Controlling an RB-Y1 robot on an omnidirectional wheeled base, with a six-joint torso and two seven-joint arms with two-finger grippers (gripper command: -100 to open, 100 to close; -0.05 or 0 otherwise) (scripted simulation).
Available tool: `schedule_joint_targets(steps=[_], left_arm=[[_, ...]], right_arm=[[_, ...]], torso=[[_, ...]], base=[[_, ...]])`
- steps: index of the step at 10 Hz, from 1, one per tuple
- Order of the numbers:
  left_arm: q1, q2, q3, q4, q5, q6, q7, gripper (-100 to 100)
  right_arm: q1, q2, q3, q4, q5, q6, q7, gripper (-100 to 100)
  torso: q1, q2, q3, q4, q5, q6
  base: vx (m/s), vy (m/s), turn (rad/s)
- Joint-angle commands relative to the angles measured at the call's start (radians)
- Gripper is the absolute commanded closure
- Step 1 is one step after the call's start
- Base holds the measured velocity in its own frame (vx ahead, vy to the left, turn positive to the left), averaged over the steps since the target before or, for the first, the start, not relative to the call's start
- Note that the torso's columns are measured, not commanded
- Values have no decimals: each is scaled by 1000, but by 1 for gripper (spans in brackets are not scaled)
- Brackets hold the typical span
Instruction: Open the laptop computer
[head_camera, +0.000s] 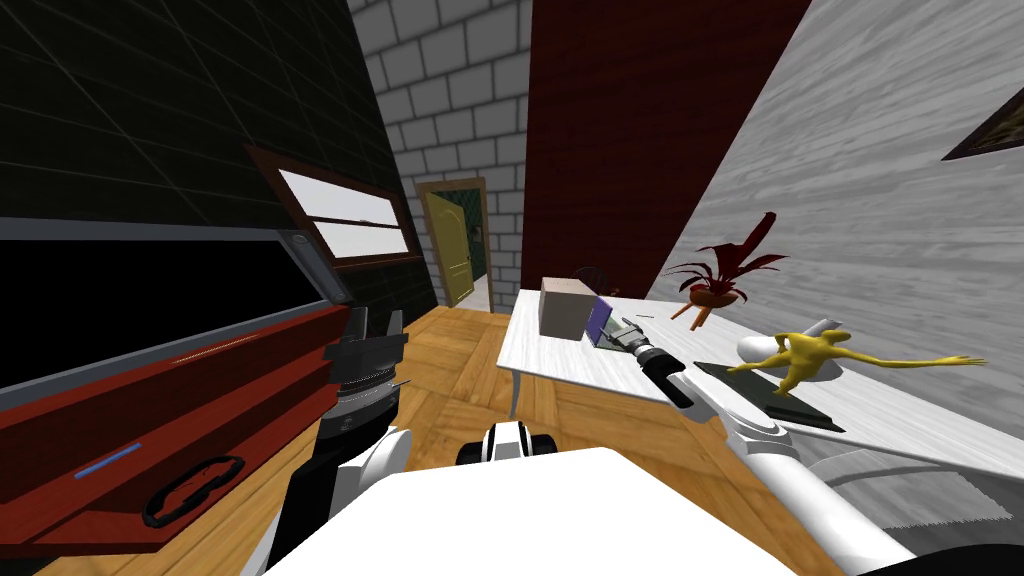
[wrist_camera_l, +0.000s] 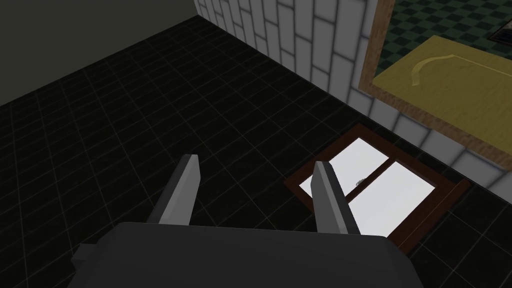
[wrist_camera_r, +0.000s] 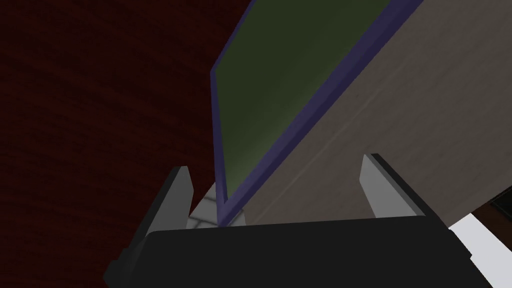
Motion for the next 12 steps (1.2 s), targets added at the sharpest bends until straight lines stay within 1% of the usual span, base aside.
schedule_joint_targets(steps=[1,2,6,7,8,9,10,11,12], left_arm=[[0,0,0,0,0,0,0,0],[0,0,0,0,0,0,0,0],[0,0,0,0,0,0,0,0],[0,0,0,0,0,0,0,0],[0,0,0,0,0,0,0,0],[0,0,0,0,0,0,0,0],[0,0,0,0,0,0,0,0],[0,0,0,0,0,0,0,0],[0,0,0,0,0,0,0,0]], right_arm=[[-17,-56,-23,55,62,35,37,-100],[-23,-75,-32,74,83,47,49,-100],[-43,-137,-60,134,154,85,91,-100],[-45,-142,-62,138,160,88,94,-100],[-37,-140,-53,121,153,97,86,-100],[-38,-141,-53,123,154,97,88,-100],[-38,-141,-53,123,154,97,88,100],[-55,-142,-56,145,115,89,54,100],[-62,-141,-55,156,96,83,38,100]], torso=[[4,-1,-1,0,1,0],[6,-2,-1,-1,2,0],[3,0,0,0,1,0],[3,0,0,0,1,0],[3,0,0,0,1,0],[1,0,0,0,1,0],[1,0,0,0,0,0],[3,-1,0,-2,-1,-1],[-1,-3,-1,-4,-4,-1]], base=[[51,168,17],[60,141,15],[35,120,11],[17,79,17],[8,28,8],[0,0,0],[5,-5,-7],[-16,-55,8],[-44,-74,41]])
